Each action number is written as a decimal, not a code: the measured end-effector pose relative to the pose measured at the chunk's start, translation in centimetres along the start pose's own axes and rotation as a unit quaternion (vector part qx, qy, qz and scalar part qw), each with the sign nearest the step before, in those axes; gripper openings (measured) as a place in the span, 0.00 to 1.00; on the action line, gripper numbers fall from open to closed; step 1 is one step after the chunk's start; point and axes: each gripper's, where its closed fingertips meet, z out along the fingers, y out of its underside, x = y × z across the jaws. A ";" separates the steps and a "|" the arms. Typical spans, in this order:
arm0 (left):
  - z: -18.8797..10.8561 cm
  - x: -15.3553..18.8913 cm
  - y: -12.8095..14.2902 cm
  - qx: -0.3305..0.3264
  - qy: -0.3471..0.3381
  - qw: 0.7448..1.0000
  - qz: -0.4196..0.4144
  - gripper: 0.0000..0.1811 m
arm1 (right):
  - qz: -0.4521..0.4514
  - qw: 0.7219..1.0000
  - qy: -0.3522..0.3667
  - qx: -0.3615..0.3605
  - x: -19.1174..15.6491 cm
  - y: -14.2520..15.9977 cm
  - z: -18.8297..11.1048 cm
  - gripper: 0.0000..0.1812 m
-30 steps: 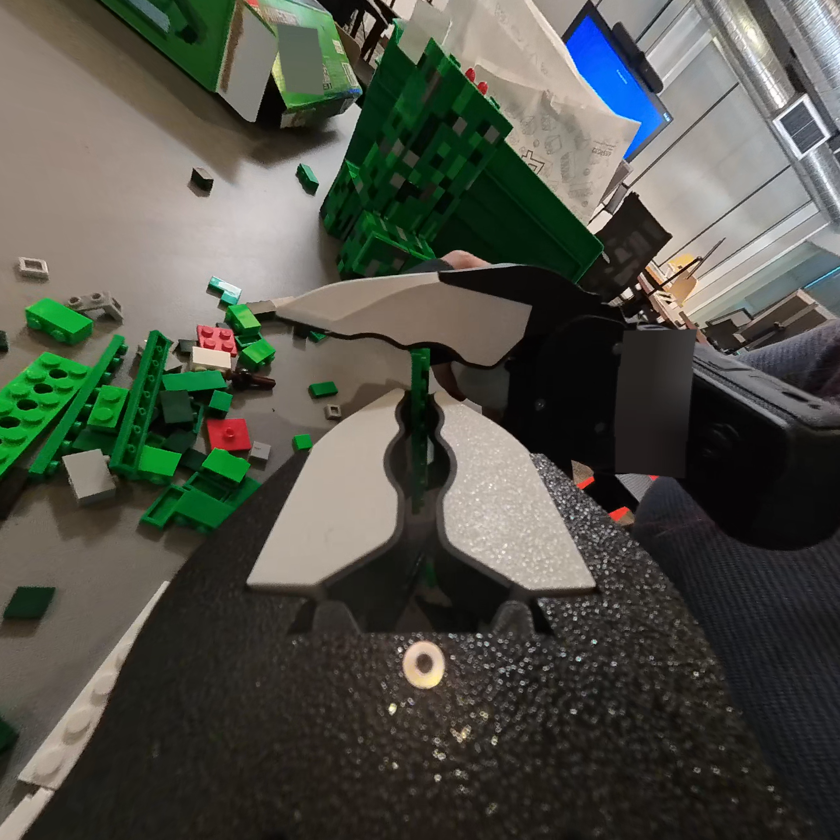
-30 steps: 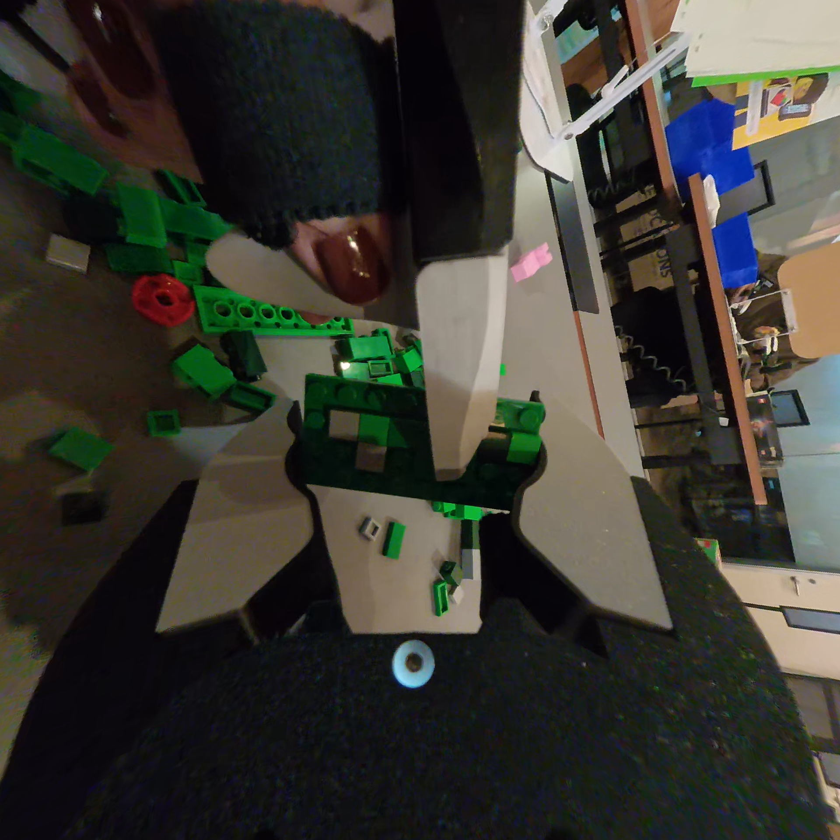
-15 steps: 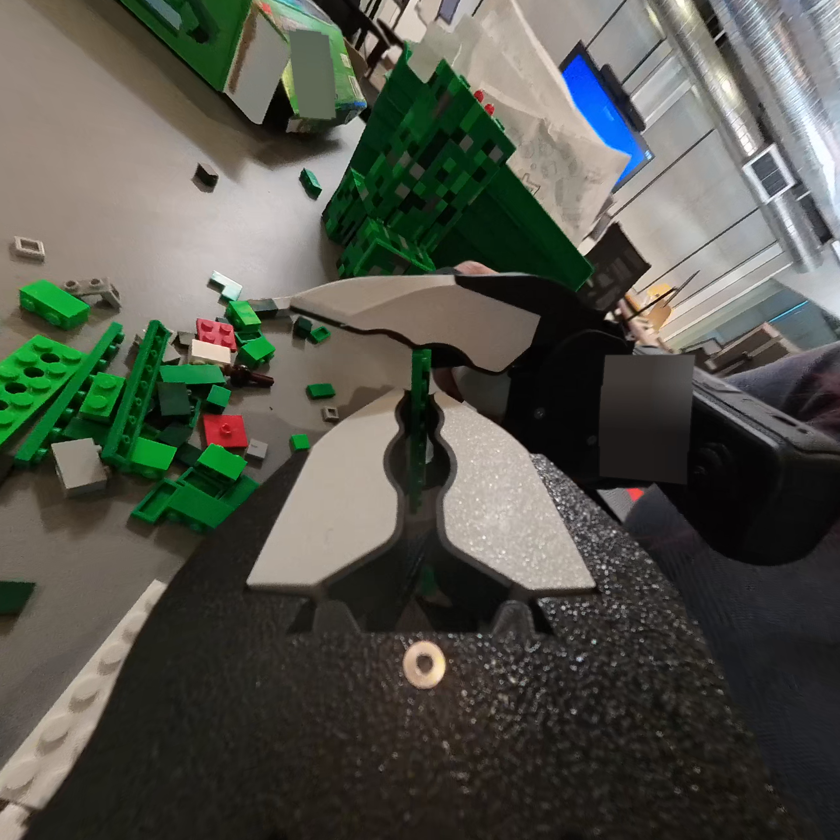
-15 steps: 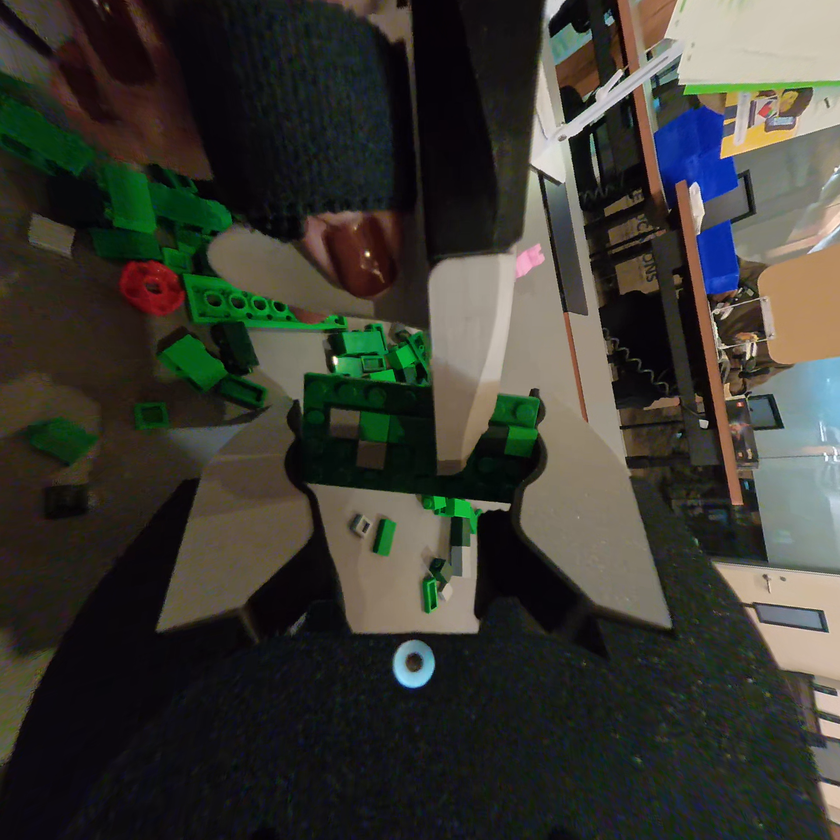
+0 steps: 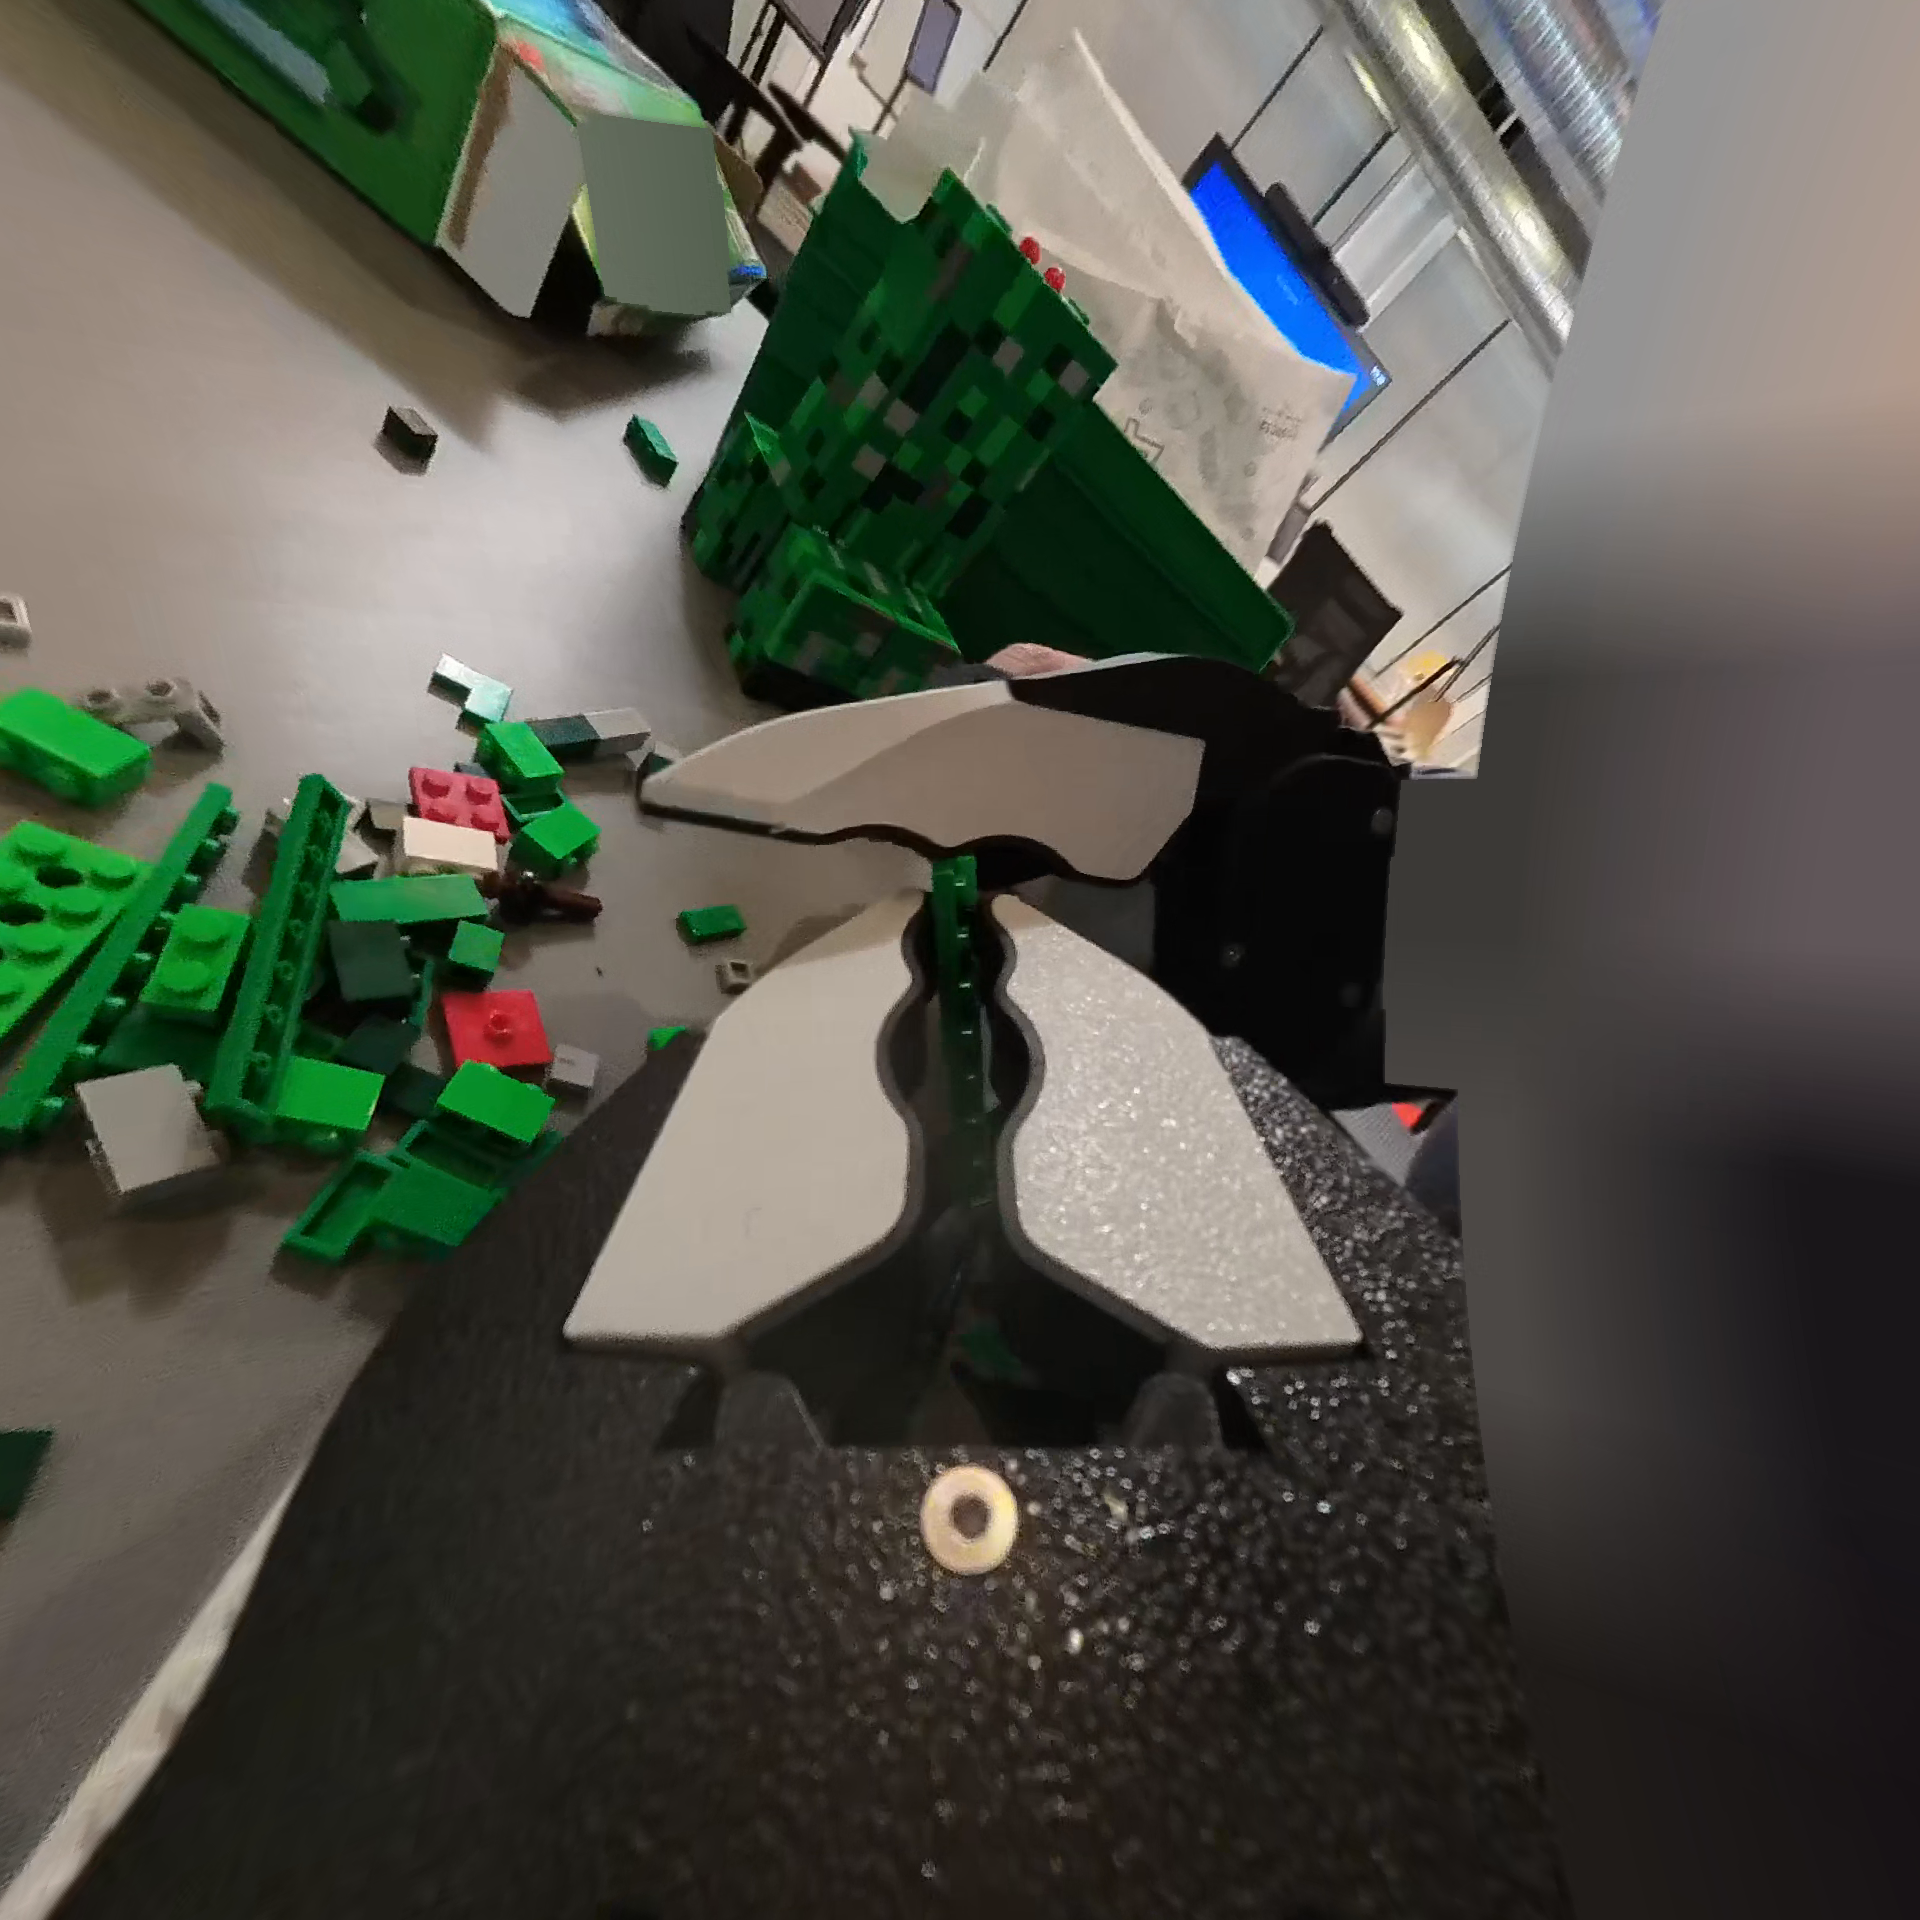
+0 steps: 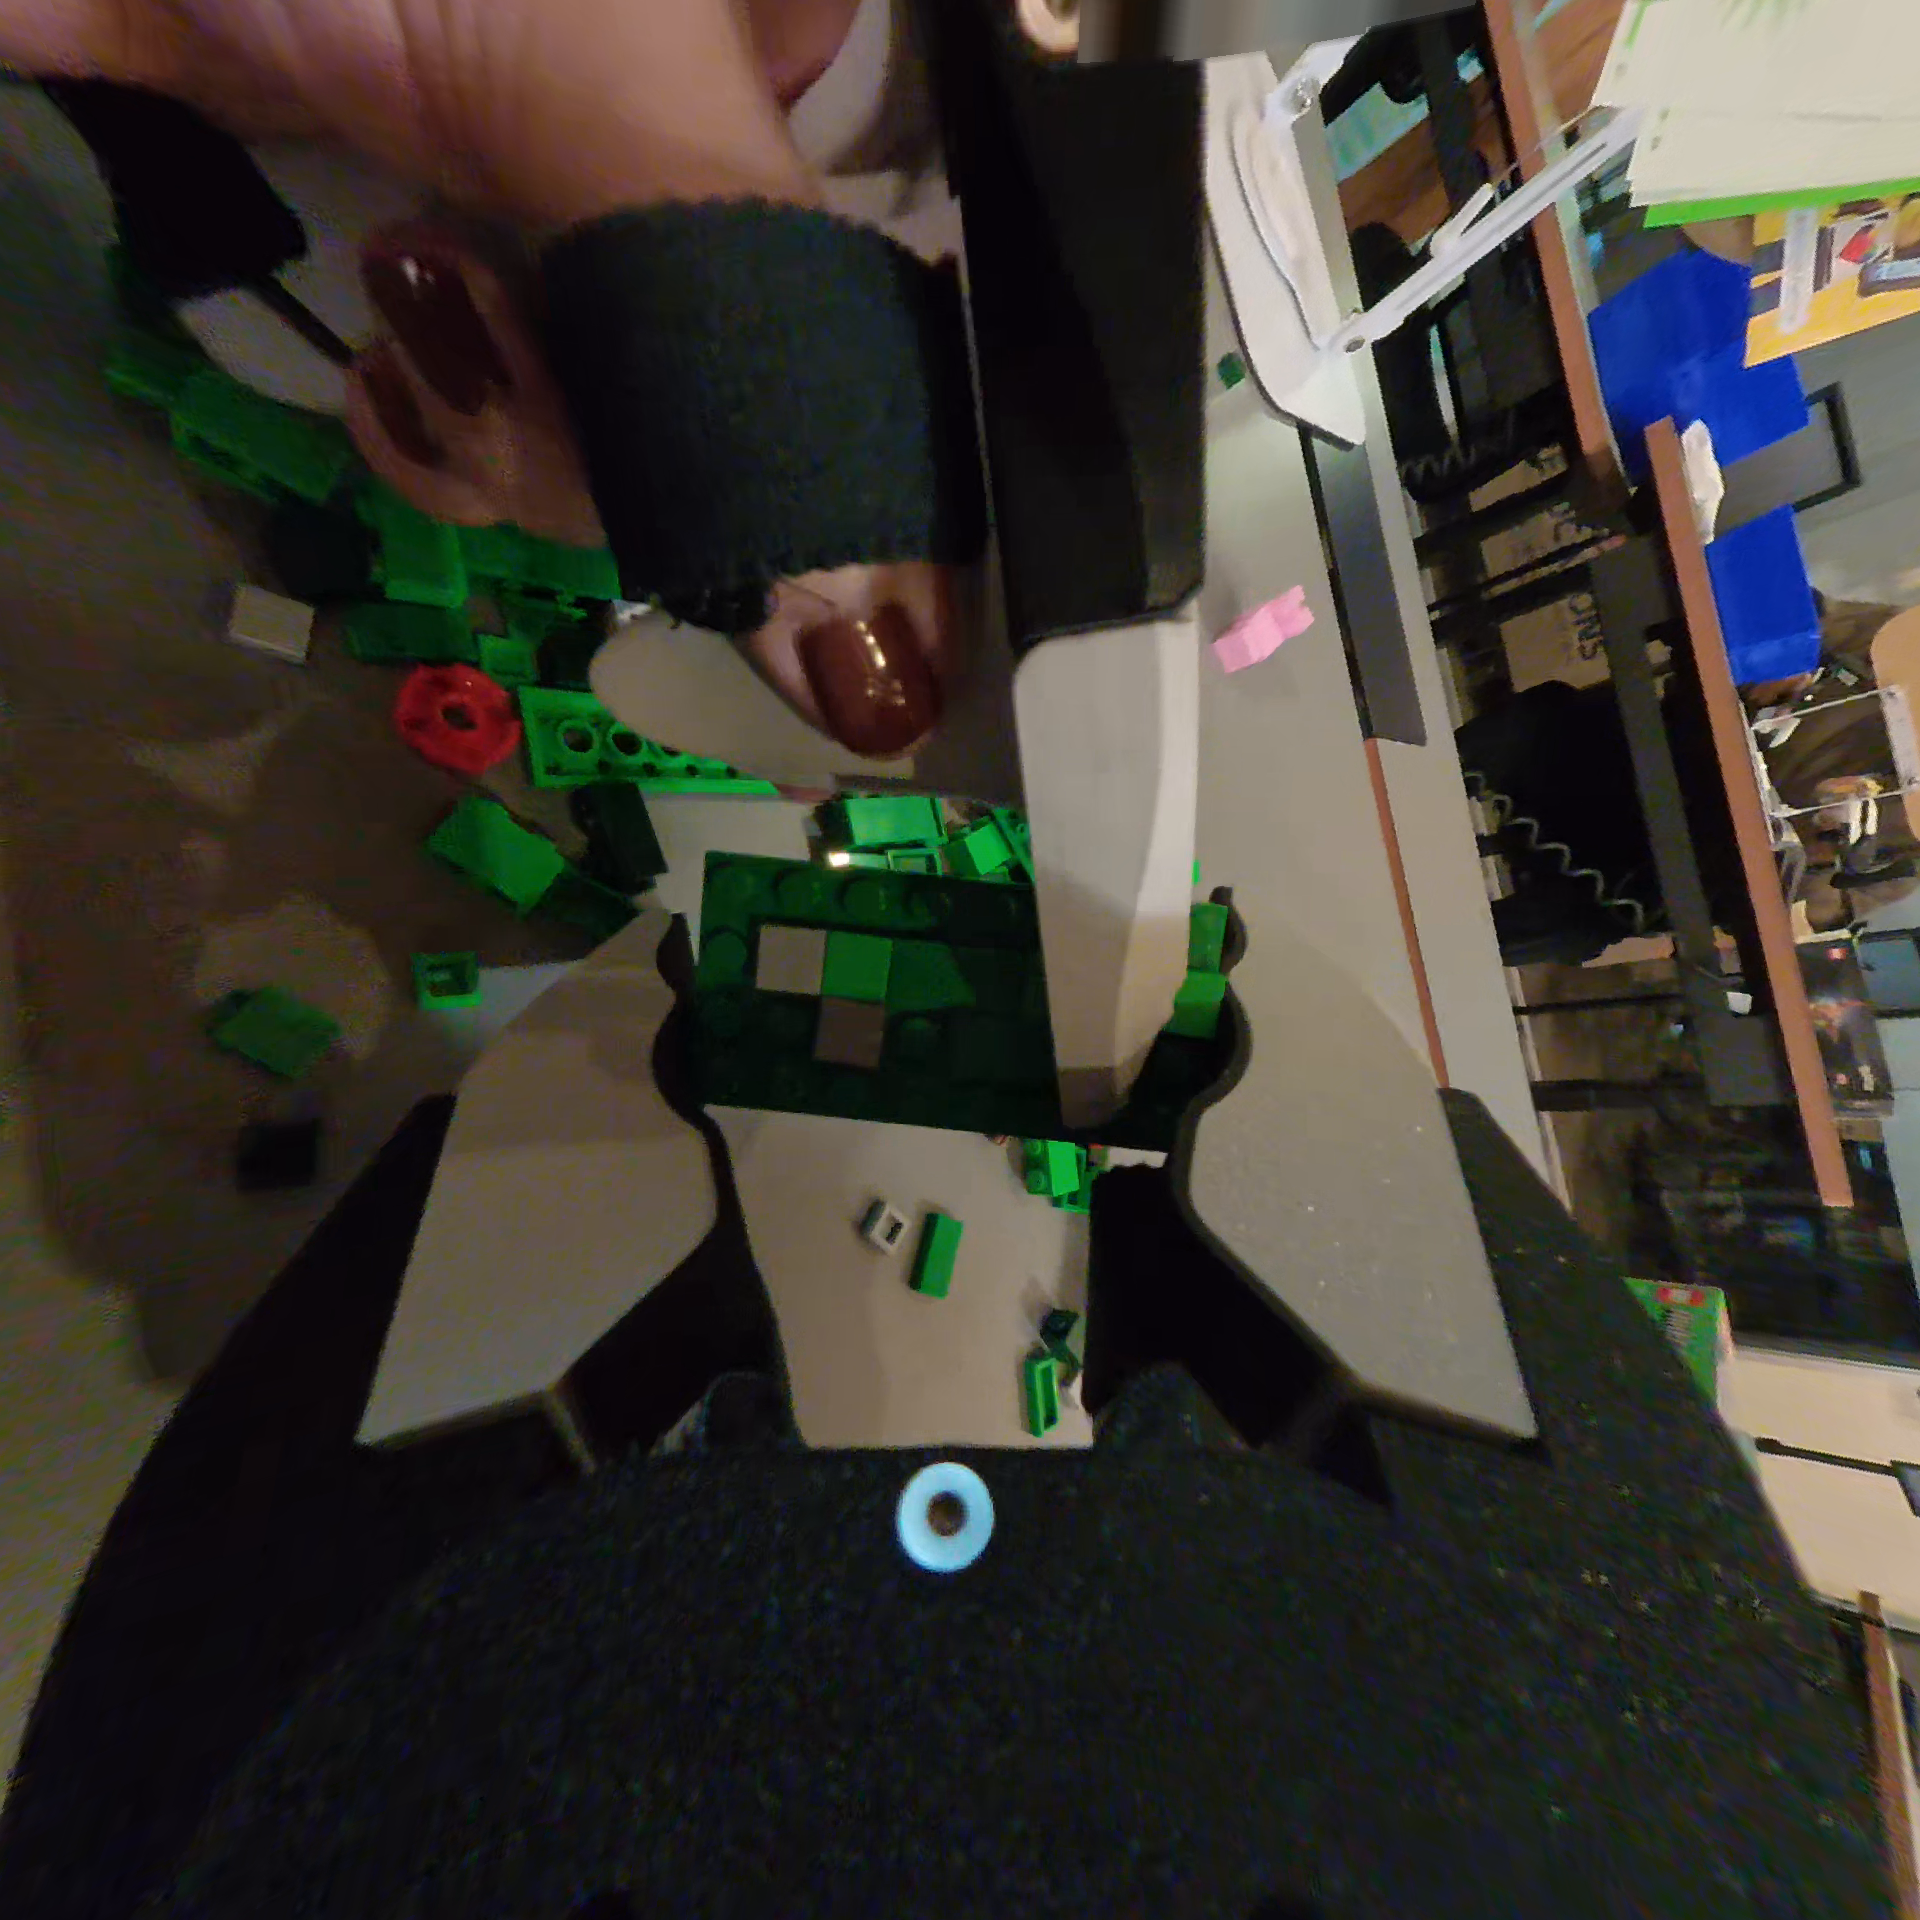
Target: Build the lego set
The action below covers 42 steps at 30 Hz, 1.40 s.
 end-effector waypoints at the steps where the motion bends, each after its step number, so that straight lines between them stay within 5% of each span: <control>1: 0.0 -0.1 -0.1 0.006 0.001 1.000 -0.009 0.03 | 0.003 1.000 -0.001 0.000 0.0 0.0 0.0 0.51; 7: 0.1 -0.3 -0.4 0.038 0.005 0.999 -0.038 0.03 | -0.003 1.000 0.031 -0.001 0.7 0.2 0.3 0.51; 20: 0.2 -0.6 -1.5 0.074 0.017 0.993 -0.089 0.04 | -0.176 0.965 0.177 -0.079 3.8 1.3 0.5 0.51; 31: -0.1 -0.1 -2.6 0.127 0.085 0.974 -0.167 0.06 | -0.233 0.937 0.253 -0.055 5.6 0.7 0.3 0.51; 34: -0.1 -0.5 -2.7 0.123 0.056 0.984 -0.118 0.06 | -0.200 0.953 0.225 -0.042 5.3 0.7 0.7 0.51; 39: -0.3 -1.1 -1.7 0.014 -0.076 0.992 0.101 0.04 | -0.139 0.978 0.158 -0.014 3.9 0.2 1.0 0.51; 42: -0.5 -0.7 -1.7 0.015 -0.069 0.993 0.095 0.03 | -0.109 0.986 0.127 0.001 3.4 -0.3 0.9 0.51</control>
